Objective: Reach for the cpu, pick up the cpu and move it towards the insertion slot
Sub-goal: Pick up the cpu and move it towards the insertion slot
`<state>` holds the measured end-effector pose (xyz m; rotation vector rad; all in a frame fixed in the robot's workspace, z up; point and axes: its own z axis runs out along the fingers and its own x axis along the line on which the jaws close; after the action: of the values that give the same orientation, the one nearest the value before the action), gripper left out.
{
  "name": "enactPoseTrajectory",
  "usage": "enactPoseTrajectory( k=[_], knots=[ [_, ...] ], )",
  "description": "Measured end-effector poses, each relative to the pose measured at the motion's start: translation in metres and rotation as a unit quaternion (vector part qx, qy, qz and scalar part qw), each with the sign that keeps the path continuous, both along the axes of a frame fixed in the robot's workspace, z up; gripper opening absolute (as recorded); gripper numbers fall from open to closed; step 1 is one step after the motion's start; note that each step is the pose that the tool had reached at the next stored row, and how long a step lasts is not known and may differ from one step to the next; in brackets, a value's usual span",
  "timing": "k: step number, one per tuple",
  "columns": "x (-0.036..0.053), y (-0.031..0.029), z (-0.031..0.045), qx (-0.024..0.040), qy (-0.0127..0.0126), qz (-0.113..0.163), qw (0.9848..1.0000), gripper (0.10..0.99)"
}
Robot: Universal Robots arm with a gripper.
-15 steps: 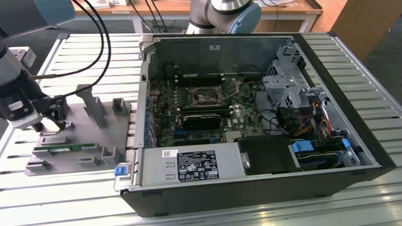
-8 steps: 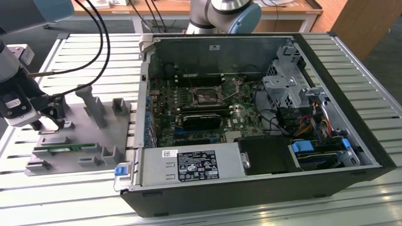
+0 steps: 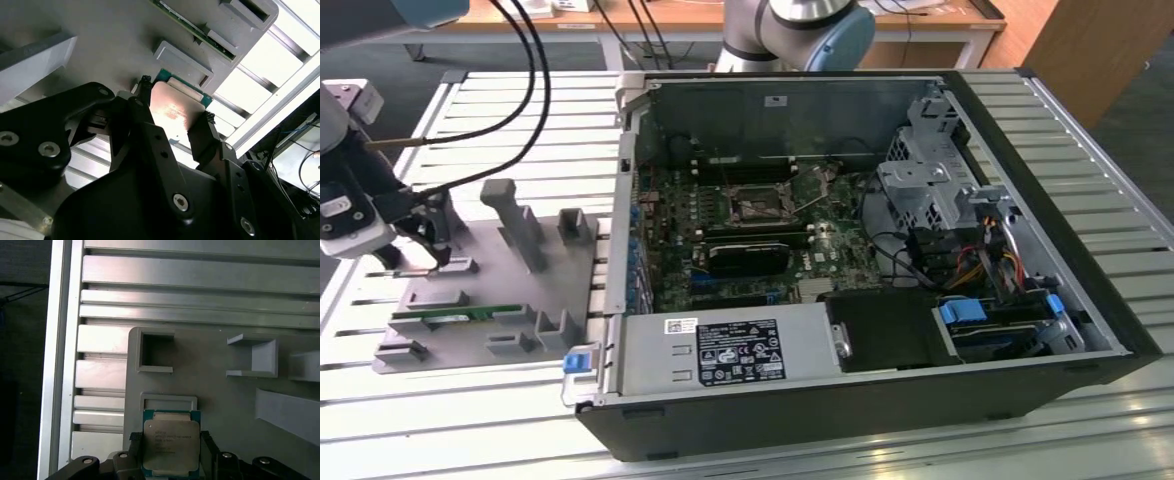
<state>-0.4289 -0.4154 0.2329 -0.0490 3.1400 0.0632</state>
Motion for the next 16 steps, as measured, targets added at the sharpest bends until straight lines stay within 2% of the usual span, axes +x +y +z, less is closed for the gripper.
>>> enactPoseTrajectory(
  k=[16],
  knots=[
    [0.0,0.0006,0.0507,0.0001,0.0,0.0,1.0,0.545]
  ],
)
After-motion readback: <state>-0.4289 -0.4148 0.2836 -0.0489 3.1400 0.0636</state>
